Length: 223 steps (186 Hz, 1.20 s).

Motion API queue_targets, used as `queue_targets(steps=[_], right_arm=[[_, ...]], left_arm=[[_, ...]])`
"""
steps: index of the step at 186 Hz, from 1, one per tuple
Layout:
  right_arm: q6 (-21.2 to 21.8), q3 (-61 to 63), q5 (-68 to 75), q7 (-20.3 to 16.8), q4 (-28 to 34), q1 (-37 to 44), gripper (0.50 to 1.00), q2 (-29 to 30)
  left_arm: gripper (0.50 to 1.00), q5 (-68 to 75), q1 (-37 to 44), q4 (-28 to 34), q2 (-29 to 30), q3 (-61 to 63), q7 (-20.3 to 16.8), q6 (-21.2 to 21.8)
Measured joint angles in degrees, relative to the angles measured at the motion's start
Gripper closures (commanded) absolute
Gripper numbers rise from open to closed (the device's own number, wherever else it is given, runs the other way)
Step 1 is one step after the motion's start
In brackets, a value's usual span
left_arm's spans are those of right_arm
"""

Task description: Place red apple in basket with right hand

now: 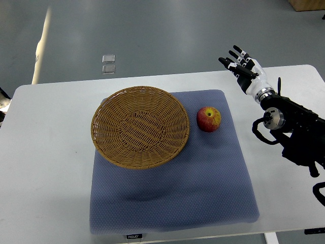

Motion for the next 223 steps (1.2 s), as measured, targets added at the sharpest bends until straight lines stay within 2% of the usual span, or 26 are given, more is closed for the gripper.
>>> queue_targets(steps=[223], right_arm=[[0.02, 0.08, 0.27, 0.03, 0.0, 0.14, 0.576, -0.34]], left_arm=[[0.5, 0.1, 0.15, 0.42, 0.0, 0.84, 0.01, 0.18]])
